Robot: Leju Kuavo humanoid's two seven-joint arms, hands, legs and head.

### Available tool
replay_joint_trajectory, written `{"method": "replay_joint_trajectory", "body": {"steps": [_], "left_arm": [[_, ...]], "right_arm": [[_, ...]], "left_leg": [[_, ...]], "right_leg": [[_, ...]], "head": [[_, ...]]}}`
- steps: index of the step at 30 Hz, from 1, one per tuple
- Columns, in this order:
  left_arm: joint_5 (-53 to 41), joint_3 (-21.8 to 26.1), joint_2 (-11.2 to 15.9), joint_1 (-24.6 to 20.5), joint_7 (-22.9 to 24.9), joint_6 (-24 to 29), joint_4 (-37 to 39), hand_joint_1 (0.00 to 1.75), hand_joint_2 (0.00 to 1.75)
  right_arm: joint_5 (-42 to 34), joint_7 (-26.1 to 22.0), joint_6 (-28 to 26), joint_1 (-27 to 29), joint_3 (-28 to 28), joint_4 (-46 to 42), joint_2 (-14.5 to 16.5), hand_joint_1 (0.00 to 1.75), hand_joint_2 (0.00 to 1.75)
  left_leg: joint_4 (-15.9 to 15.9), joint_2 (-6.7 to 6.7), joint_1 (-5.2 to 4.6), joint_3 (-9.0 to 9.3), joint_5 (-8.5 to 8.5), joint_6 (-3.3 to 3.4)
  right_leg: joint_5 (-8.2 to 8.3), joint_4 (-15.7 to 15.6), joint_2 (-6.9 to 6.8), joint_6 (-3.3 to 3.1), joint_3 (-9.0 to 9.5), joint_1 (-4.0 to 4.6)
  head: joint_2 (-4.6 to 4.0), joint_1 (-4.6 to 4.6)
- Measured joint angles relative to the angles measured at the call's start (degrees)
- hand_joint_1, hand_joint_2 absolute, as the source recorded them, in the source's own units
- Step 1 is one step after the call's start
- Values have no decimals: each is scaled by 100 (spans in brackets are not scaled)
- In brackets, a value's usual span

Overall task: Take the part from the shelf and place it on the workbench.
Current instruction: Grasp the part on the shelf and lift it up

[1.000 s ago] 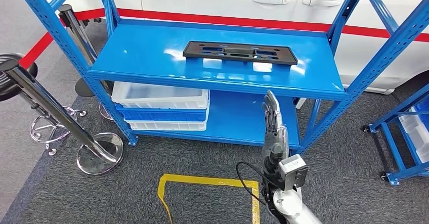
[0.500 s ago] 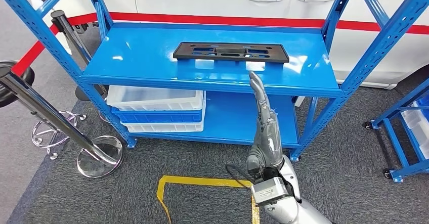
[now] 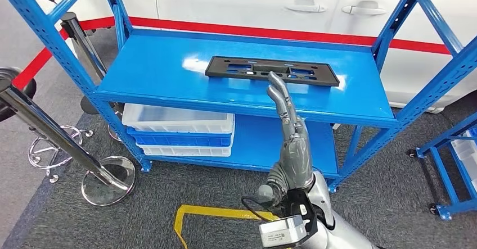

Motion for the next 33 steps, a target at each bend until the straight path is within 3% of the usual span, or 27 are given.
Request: {"method": "replay_joint_trajectory", "body": {"steps": [2,3,4,7,9,10,12,13,14,15,18,19,23,25,27,28,29,30,32,33], "left_arm": [[4,-26,-1,7,0,7,4,0,0],[2,-41,-2,0,6,11,7,0,0],[1,-55,-3,-8,13,13,10,0,0],[-4,-87,-4,-41,33,16,14,0,0],[-6,-129,-4,-71,45,20,17,0,0],[-7,-152,-4,-79,50,22,21,0,0],[-29,-181,-4,-79,66,26,33,0,0],[-53,-184,-4,-71,74,29,40,0,0],[-86,-184,-4,-63,84,31,48,0,0],[-119,-185,-4,-55,96,33,57,0,0],[-197,-192,0,-26,148,37,94,0,0],[-210,-198,1,-20,162,38,105,0,0],[-285,-216,2,-69,191,39,111,0,0],[-351,-224,4,-100,202,40,111,0,0],[-401,-244,4,-100,211,40,113,0,0],[-427,-255,4,-94,218,40,115,0,0],[-459,-264,4,-88,224,40,117,0,0],[-498,-269,4,-85,230,40,119,0,0],[-591,-271,3,-87,236,40,122,0,0],[-641,-271,2,-92,240,40,122,0,0]], "right_arm": [[-6,9,-1,1,28,-6,-38,0,0],[-10,14,-2,3,40,-15,-54,0,0],[-14,22,-2,4,48,-28,-71,0,0],[-10,51,4,-18,83,-77,-97,0,0],[-1,59,17,-30,126,-96,-103,0,0],[3,62,23,-31,151,-100,-108,0,0],[9,74,35,-31,196,-100,-116,0,0],[12,81,38,-31,214,-99,-121,0,0],[15,87,44,-31,227,-98,-123,0,0],[18,92,52,-30,238,-98,-125,0,0],[20,119,74,-37,283,-81,-133,0,0],[20,133,83,-42,301,-72,-138,0,0],[39,171,110,-90,352,-61,-155,0,0],[61,192,123,-111,366,-60,-169,0,0],[78,200,133,-114,380,-50,-188,0,0],[86,202,135,-112,389,-45,-201,0,0],[110,217,142,-112,397,-41,-214,0,0],[157,245,156,-113,404,-40,-227,0,0],[414,389,221,-118,419,-38,-256,0,87],[644,510,273,-123,426,-34,-272,0,131]], "left_leg": [[-2,-2,-6,183,-180,-36],[-20,0,-10,249,-264,-68],[-31,6,-16,323,-308,-105],[215,27,-19,362,-162,-198],[779,29,-1,35,-79,-256],[1087,29,12,-199,-158,-291],[1442,30,30,-657,-623,-349],[1451,31,34,-820,-866,-358],[1352,31,36,-937,-990,-354],[1152,31,38,-1013,-895,-339],[407,24,9,-1108,307,-265],[304,19,-5,-1096,610,-240],[248,12,11,-994,723,-138],[215,13,11,-989,722,-77],[214,14,-10,-976,694,-30],[215,14,-20,-958,675,-19],[216,12,-31,-933,654,-12],[218,7,-41,-905,631,-9],[222,-8,-66,-854,593,-15],[227,-18,-77,-848,580,-27]], "right_leg": [[620,-673,-12,-56,91,28],[822,-875,-12,-90,133,53],[913,-981,-2,-128,169,73],[743,-1063,37,-250,400,62],[636,-1129,37,-305,610,36],[575,-1151,34,-321,709,34],[445,-1173,39,-334,908,29],[372,-1178,51,-331,1015,26],[291,-1180,64,-324,1124,24],[207,-1180,75,-313,1236,24],[-34,-1161,105,-241,1482,44],[-103,-1155,122,-205,1529,55],[-348,-1071,116,-75,1608,65],[-631,-573,66,-35,1358,53],[-900,135,52,-15,936,54],[-893,339,52,-16,779,54],[-763,344,51,-28,705,56],[-534,142,52,-52,725,64],[-40,-553,51,-139,915,100],[95,-834,49,-176,999,119]], "head": [[1,3],[1,-1],[1,3],[1,5],[2,-28],[1,-37],[1,-41],[1,-42],[1,-44],[0,-43],[0,-43],[1,-43],[0,-35],[0,-13],[0,1],[0,2],[0,3],[0,4],[0,2],[1,-1]]}}
